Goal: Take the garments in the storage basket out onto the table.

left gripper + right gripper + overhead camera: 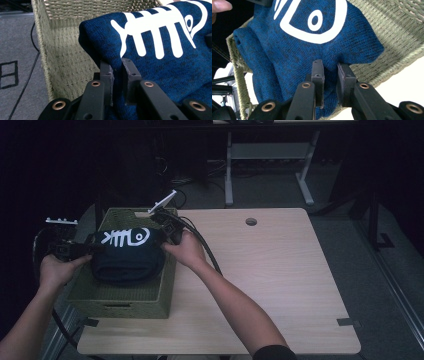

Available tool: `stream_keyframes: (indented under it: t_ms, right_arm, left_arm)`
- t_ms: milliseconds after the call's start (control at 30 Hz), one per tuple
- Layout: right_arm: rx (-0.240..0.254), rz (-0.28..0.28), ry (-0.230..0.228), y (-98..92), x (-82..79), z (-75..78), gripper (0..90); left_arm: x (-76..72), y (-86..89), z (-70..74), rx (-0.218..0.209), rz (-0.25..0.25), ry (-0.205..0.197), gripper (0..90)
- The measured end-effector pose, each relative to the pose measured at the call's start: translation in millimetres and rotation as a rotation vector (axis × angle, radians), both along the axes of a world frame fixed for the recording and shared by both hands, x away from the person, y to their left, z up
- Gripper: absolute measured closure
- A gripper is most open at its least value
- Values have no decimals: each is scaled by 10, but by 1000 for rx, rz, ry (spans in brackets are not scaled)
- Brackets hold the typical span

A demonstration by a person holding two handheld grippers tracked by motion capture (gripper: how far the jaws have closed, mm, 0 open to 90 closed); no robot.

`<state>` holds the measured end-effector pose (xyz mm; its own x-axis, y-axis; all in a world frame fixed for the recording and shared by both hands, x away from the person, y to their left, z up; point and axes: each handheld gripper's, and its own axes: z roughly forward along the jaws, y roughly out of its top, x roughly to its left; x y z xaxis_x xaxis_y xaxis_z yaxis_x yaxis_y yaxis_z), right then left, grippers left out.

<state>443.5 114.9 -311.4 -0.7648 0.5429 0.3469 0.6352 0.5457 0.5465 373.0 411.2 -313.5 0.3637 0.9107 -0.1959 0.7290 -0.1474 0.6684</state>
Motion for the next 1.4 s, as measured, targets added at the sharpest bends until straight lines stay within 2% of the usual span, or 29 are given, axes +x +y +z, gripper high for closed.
stream_keyframes:
  t_ms: [267, 633, 800, 1400]
  right_arm:
    - [-1, -2, 11, 40, 30, -119, 775]
    - [-34, -15, 20, 70, 62, -278, 772]
    - [-47, -11, 8, 94, 56, -306, 771]
    - [-90, 5, 9, 173, 44, -383, 755]
  left_arm:
    - [31, 17, -82, 18, 1, 9, 804]
    - [89, -21, -197, 49, -1, 38, 806]
    - [96, -31, -232, 66, 1, 43, 806]
    - [123, -32, -293, 107, 5, 52, 805]
